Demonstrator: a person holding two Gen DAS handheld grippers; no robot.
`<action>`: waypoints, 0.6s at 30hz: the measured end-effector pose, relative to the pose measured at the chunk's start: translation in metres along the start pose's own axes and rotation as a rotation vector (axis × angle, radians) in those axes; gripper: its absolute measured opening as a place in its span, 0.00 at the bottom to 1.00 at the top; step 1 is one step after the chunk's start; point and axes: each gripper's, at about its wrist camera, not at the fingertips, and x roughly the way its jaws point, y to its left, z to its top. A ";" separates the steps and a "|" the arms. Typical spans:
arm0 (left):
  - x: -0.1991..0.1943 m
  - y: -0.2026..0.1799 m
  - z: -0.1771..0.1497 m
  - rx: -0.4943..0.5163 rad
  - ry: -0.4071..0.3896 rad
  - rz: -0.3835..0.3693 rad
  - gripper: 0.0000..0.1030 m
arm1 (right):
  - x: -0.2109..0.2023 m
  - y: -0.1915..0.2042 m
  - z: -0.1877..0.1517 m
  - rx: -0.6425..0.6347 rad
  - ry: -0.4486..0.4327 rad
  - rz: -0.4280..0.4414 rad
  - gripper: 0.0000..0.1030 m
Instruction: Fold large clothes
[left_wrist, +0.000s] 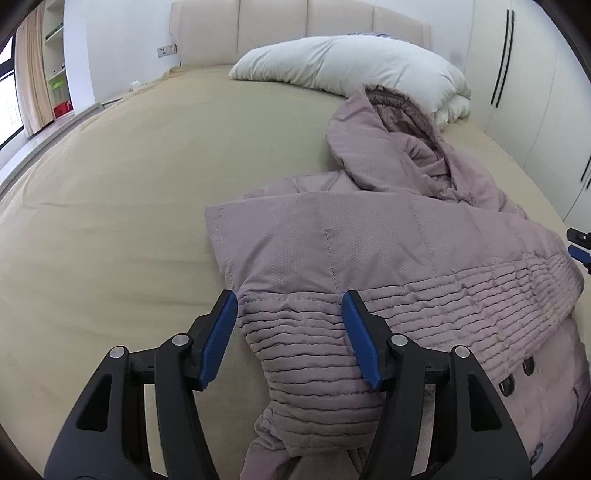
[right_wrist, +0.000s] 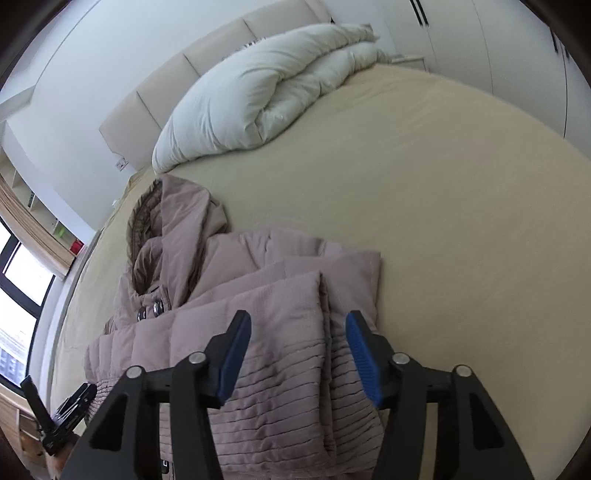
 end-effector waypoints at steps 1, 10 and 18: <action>-0.004 0.001 -0.001 -0.002 -0.021 0.016 0.57 | -0.007 0.009 0.000 -0.025 -0.020 0.013 0.58; -0.001 0.013 -0.007 -0.027 0.026 -0.003 0.57 | 0.038 0.067 -0.038 -0.304 0.090 -0.011 0.59; -0.015 -0.001 0.077 -0.059 -0.069 -0.077 0.66 | 0.006 0.084 -0.002 -0.331 -0.030 0.042 0.74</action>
